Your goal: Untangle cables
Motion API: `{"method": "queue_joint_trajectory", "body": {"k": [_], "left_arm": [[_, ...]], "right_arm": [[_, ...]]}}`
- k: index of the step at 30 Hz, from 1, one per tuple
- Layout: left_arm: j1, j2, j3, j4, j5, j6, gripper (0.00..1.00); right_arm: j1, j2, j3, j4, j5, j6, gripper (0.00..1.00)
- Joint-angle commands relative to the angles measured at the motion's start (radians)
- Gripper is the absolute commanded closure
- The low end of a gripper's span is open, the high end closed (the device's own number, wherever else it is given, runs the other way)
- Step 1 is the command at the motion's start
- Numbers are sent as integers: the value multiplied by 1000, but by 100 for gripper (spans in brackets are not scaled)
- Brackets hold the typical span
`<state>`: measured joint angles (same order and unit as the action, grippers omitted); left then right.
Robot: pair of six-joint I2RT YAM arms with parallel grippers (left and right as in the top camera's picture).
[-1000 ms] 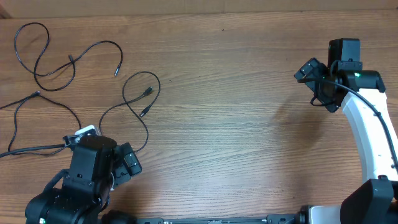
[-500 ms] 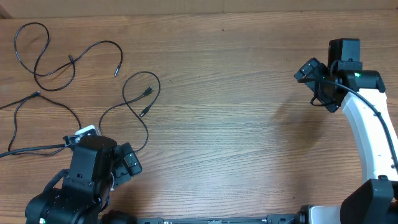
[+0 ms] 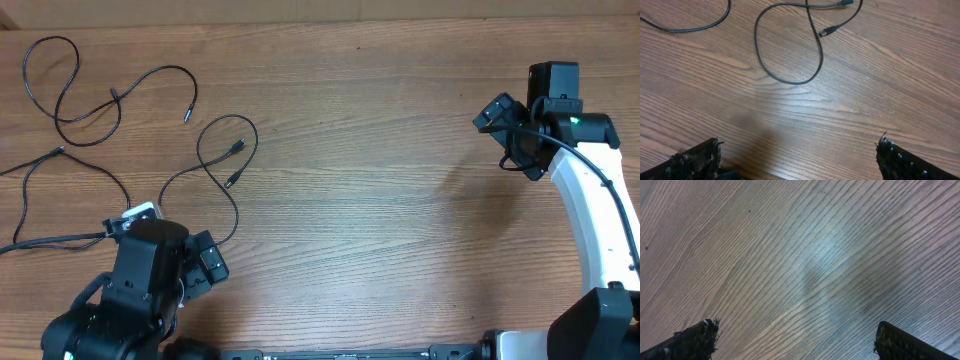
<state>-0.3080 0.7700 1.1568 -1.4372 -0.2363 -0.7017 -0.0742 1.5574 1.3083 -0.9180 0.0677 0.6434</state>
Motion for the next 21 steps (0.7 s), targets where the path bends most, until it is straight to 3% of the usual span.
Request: {"method": "queue_joint_trajectory", "body": {"k": [1,13,21], "left_arm": [[-4,-73,-16,10,-8,-8,0],[148,-389,-107,39,-44,-8,0],[153,-559,-311,240,-59,66,0]], "right_arm": [[-1,-8,21,3,10,4,0],[-1,-8,21,3,10,4,0],[-1,-8,21,3,10,4,0]]}}
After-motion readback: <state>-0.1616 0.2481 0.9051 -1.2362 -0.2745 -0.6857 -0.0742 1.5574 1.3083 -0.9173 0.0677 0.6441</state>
